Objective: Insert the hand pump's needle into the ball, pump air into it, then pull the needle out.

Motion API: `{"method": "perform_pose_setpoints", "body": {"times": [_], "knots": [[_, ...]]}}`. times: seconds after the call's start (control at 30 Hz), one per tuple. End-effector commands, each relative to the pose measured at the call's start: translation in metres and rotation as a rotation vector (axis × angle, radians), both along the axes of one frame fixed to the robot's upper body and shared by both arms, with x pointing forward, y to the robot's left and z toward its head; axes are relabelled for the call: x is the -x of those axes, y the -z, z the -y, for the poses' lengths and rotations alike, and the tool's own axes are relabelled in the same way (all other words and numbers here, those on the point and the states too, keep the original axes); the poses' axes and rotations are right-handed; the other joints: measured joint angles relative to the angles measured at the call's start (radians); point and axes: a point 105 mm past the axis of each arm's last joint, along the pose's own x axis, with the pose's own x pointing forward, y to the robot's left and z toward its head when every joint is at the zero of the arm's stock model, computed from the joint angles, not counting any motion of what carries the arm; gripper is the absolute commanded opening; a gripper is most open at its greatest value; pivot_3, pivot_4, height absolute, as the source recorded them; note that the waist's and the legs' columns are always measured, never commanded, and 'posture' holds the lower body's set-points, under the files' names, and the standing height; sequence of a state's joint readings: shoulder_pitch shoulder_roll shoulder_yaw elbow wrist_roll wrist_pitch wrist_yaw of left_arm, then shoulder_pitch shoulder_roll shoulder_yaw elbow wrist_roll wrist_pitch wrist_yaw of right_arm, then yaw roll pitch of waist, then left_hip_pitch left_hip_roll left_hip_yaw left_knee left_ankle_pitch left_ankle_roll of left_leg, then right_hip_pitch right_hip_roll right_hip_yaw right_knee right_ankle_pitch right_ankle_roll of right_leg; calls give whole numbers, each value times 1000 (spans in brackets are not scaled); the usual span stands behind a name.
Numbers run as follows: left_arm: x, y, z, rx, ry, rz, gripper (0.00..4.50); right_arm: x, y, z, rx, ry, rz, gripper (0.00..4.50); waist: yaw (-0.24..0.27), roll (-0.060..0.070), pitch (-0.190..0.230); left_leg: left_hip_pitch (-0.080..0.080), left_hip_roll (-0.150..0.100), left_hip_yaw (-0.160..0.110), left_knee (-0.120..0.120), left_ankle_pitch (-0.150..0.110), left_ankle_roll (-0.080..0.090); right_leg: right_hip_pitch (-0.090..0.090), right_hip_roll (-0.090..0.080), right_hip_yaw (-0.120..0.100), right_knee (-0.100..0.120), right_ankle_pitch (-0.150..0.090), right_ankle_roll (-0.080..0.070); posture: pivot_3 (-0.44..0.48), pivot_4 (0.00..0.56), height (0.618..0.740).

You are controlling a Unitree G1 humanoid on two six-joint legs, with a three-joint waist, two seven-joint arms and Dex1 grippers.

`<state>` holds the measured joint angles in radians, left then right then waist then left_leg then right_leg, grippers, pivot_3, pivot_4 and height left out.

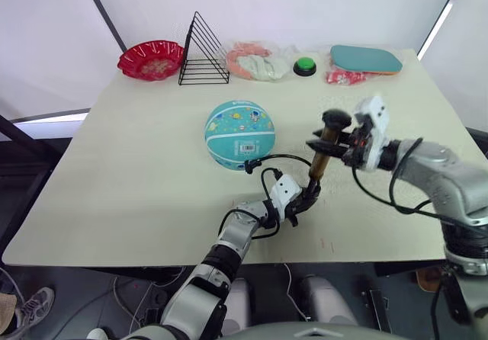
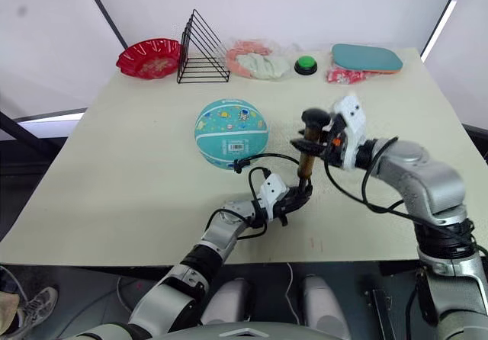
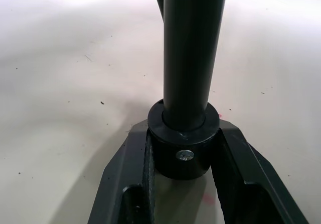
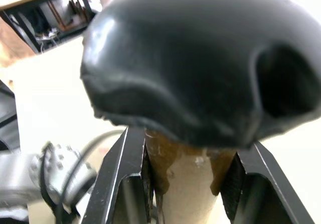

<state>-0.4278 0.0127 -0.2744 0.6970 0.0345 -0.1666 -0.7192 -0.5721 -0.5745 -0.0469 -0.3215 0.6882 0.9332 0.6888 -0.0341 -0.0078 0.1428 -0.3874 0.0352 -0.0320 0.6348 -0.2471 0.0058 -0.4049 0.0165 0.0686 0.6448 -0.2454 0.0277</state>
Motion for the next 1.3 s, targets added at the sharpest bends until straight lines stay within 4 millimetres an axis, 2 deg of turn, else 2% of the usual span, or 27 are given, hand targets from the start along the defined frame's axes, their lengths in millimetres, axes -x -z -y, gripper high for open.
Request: {"method": "perform_pose_setpoints", "body": {"times": [0.03, 0.17, 0.57, 0.63, 0.67, 0.7, 0.77, 0.8, 0.83, 0.9, 0.97, 1.03, 1.13, 1.3], "knots": [[16, 41, -16, -75, -32, -148, 1041, 13, -69, 10, -61, -3, 209, 1058, 0, -1, 2, -1, 0, 0, 0, 0, 0, -1, 0, 0, 0, 0, 0, 0, 150, 740], [16, 41, -17, -75, -29, -147, 1041, 16, -82, 9, -62, -19, 222, 1058, 0, -1, 2, -3, 0, -1, 0, 0, 0, -2, 0, -1, 0, 0, 0, 0, 150, 740], [16, 41, -17, -74, -28, -146, 1041, 18, -83, 8, -59, -23, 215, 1058, 1, -2, 2, -8, 0, -1, 2, 0, 0, -6, 0, -1, 0, 1, 1, 0, 150, 740], [17, 40, -17, -76, -30, -144, 1041, 1, -21, 2, 26, -2, 71, 1058, 1, -2, 1, -9, 0, -1, 2, 0, 0, -6, 0, -1, 0, 1, 1, 0, 150, 740], [17, 40, -17, -76, -31, -143, 1041, -1, 1, 0, 58, -2, 30, 1058, 1, -4, -1, -8, 0, -1, 2, 0, 0, -6, 0, -1, 0, 1, 1, 0, 150, 740], [16, 40, -18, -76, -34, -143, 1041, -1, 18, -3, 74, -7, -2, 1058, -1, -3, -5, -7, 0, -1, 2, 0, 0, -5, 0, -2, 0, 1, 1, 0, 150, 740], [16, 40, -18, -76, -38, -143, 1041, -1, 34, -6, 77, -13, -26, 1058, -7, -1, -9, -2, 0, 0, 2, 0, 0, -1, 0, 0, 0, 0, 1, 0, 150, 740], [16, 40, -19, -77, -41, -144, 1041, 0, 54, -9, 97, -18, -58, 1058, -11, -2, -9, 2, 1, 0, 1, 0, 0, 2, 1, 0, 0, 0, 1, 0, 150, 740], [16, 40, -20, -77, -44, -144, 1041, 2, 68, -11, 112, -24, -78, 1059, -17, -6, -14, 7, 1, 1, 1, 0, 0, 7, 1, 1, 0, 0, 0, 0, 150, 740], [16, 40, -21, -79, -47, -144, 1041, 4, 89, -14, 127, -33, -113, 1058, -25, -8, -18, 11, 3, 0, -1, -1, 1, 12, 3, 0, 0, -2, -4, 0, 150, 740], [15, 40, -23, -80, -52, -142, 1041, 11, 127, -19, 158, -39, -201, 1058, -31, -8, -20, 17, 4, -1, -1, -1, 1, 13, 3, -1, 1, -2, -4, 0, 150, 740], [15, 39, -24, -81, -54, -141, 1041, 16, 150, -22, 187, -50, -240, 1058, -33, -9, -22, 21, 4, 0, -2, -1, 1, 17, 3, 0, 1, -3, -5, 0, 150, 740], [15, 39, -25, -82, -56, -139, 1041, 18, 174, -22, 218, -46, -277, 1058, -35, -10, -25, 26, 3, 1, -4, -2, 2, 21, 3, 0, 1, -4, -7, 0, 150, 740], [15, 39, -26, -84, -58, -139, 1041, 18, 190, -25, 220, -46, -311, 1058, -35, -10, -26, 25, 3, 0, -5, -2, 2, 21, 3, 0, 1, -4, -6, 0, 150, 740]]}}
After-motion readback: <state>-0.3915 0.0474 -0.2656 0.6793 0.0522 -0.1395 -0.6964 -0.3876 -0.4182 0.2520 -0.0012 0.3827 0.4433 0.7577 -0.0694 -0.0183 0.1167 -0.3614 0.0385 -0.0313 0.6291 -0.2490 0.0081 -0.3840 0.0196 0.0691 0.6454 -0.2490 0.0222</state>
